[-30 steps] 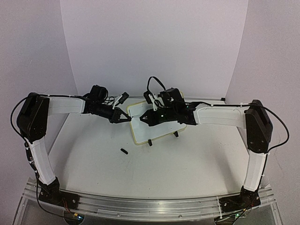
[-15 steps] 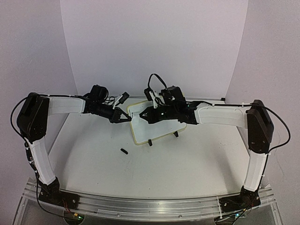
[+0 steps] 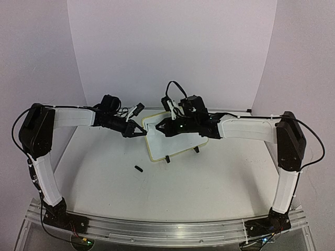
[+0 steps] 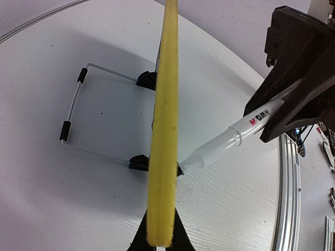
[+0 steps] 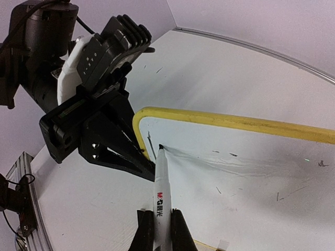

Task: Write a sentence on the whiteboard
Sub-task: Write on the whiteboard with the whiteboard.

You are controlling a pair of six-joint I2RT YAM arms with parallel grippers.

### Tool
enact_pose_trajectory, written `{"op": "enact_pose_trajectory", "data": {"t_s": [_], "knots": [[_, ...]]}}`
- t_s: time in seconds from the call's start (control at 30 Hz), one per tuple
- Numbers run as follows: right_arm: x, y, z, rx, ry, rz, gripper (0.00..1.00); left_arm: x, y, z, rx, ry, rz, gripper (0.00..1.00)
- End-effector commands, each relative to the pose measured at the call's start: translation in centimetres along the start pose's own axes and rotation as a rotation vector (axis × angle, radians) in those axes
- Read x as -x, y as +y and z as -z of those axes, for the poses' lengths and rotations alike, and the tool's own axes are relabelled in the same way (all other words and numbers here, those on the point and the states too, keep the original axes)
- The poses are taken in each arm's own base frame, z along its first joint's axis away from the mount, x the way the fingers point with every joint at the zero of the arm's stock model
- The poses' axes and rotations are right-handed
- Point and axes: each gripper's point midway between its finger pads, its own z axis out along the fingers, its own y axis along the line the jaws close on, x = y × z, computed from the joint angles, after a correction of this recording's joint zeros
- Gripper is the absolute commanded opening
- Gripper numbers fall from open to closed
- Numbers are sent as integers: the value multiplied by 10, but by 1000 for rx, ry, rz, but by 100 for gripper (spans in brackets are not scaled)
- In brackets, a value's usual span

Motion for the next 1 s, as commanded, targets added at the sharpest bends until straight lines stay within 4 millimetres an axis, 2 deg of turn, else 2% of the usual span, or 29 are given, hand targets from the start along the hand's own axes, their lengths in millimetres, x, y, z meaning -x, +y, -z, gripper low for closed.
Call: {"op": "enact_pose_trajectory", "data": {"t_s": [0.0, 0.23, 0.4, 0.97], "knots": [[11, -4, 12, -21, -46, -5, 0, -27, -5, -9, 7, 104, 50, 0], [-3, -8, 14, -36, -15, -12, 0, -27, -5, -9, 8, 106, 51, 0], [-2, -10, 14, -45, -15, -11, 0, -28, -5, -9, 11, 108, 52, 0], [45, 0, 27, -53, -120, 42, 0, -31, -4, -11, 12, 119, 55, 0]]}}
